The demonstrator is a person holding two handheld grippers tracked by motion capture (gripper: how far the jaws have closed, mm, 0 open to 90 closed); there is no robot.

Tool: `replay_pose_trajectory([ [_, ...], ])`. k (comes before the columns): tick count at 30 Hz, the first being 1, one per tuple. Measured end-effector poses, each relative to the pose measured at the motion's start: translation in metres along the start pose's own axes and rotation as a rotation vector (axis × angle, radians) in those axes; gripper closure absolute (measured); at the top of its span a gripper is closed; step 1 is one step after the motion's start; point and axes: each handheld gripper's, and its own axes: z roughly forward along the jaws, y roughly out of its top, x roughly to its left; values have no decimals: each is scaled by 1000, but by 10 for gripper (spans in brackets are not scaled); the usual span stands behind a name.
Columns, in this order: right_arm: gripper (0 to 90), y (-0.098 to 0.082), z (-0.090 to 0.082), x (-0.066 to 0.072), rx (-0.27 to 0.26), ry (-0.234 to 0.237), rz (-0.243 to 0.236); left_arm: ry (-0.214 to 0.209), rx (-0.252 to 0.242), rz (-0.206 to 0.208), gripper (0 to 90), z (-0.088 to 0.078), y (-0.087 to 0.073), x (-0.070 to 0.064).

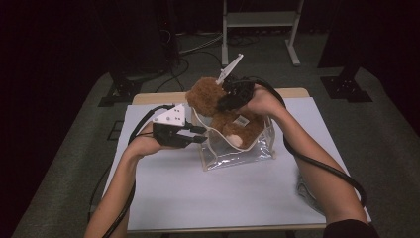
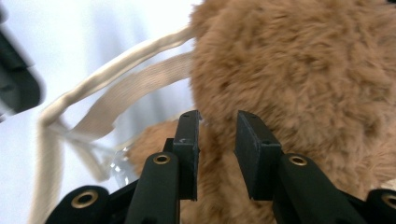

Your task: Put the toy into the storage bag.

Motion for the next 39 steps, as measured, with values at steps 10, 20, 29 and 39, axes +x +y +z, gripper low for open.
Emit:
replay_pose_trajectory([
  [10,657,-14,-9,10,31,39,-6,-36,-15,21,635,11,10,-4],
  [20,590,-42,-35,39,-1,110,-49,-50,-13,22,609,16,11,-12],
  [29,522,-63,-41,51,6,112,-63,-48,-4,4,564,16,3,-15],
  [39,585,-62,-16,56,96,29,-83,-60,-29,4,542,26,9,-18],
])
